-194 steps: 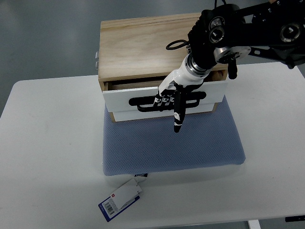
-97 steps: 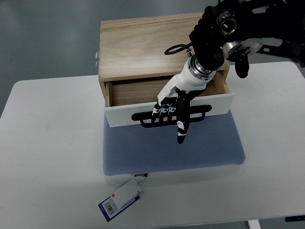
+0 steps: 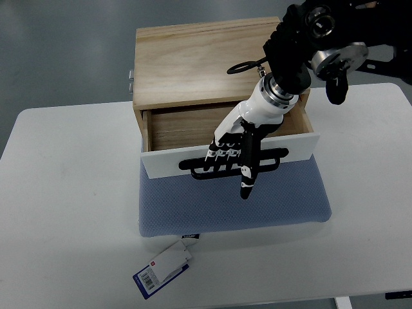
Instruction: Open wood drawer with right hand
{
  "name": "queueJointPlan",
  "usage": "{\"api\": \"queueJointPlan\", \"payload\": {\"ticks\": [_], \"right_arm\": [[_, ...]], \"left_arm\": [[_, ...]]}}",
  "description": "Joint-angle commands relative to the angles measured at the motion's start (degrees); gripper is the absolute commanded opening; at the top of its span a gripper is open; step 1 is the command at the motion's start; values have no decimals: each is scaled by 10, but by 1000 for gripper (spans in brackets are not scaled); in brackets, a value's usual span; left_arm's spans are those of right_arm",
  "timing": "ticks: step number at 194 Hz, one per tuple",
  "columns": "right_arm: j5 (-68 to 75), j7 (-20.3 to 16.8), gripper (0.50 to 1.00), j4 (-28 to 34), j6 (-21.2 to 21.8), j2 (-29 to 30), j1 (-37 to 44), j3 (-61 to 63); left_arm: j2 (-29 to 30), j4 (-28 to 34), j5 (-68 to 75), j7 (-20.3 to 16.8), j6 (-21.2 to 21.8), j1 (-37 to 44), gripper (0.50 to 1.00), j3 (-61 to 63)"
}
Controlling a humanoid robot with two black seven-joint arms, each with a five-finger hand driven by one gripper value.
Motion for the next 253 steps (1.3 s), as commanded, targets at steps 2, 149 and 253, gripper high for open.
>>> {"api": "queueJointPlan", "payload": {"ticks": [2,149,253], "right_arm": [[15,-1,944,8,0,-11,2,0],[24,0,944,-4,0,-142,65,79],[36,243,944,-347,-100,-171,-392,611]], "left_arm": [[0,0,0,0,0,0,1000,1],[0,-1,0,0,0,0,1000,4],[0,-3,1,0,0,0,1000,4]]}}
